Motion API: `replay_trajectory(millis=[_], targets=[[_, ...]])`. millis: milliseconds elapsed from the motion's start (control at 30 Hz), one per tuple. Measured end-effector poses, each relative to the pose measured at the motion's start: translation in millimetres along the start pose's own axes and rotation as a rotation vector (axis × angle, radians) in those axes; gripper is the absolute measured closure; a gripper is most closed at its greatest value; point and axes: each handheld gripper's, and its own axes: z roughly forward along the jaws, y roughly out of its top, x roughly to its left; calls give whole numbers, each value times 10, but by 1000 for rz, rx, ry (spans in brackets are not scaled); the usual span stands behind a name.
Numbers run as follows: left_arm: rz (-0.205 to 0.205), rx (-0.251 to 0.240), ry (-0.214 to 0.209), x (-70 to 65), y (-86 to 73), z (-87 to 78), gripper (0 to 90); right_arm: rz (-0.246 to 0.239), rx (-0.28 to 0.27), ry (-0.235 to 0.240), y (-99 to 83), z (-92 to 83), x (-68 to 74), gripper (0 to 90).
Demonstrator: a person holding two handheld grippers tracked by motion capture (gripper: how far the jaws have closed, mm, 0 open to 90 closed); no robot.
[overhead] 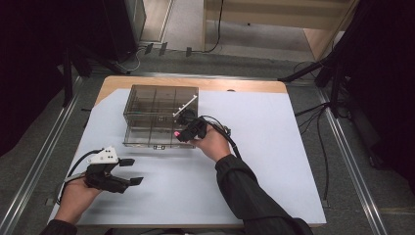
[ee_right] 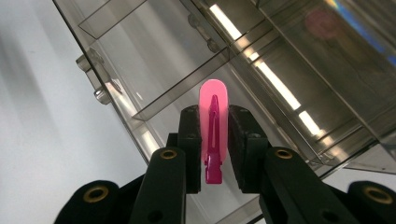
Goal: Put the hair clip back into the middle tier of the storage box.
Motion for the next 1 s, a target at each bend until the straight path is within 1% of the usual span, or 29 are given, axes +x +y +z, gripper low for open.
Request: replay_trajectory(millis=[200, 267, 300, 600, 767, 867, 1000], targets=[[2, 3, -8, -4, 3, 8, 253, -4, 6, -7, -9, 13, -7, 774], [3, 2, -5, -4, 3, 10, 253, -3, 4, -6, -9, 24, -6, 773], [2, 3, -3, -6, 4, 8, 253, -10, 4, -7, -10, 33, -4, 771], [2, 4, -9, -2, 4, 3, 253, -1, 1, -2, -11, 38, -4, 765], [1, 4, -6, -3, 3, 11, 253, 2, 0, 4, -11, 24, -8, 744], [2, 8, -7, -2, 2, 10, 252, 6, -4, 7, -10, 11, -6, 740], [-1, 6, -5, 8, 2, 11, 252, 7, -33, 17, 0, -44, -6, 713]])
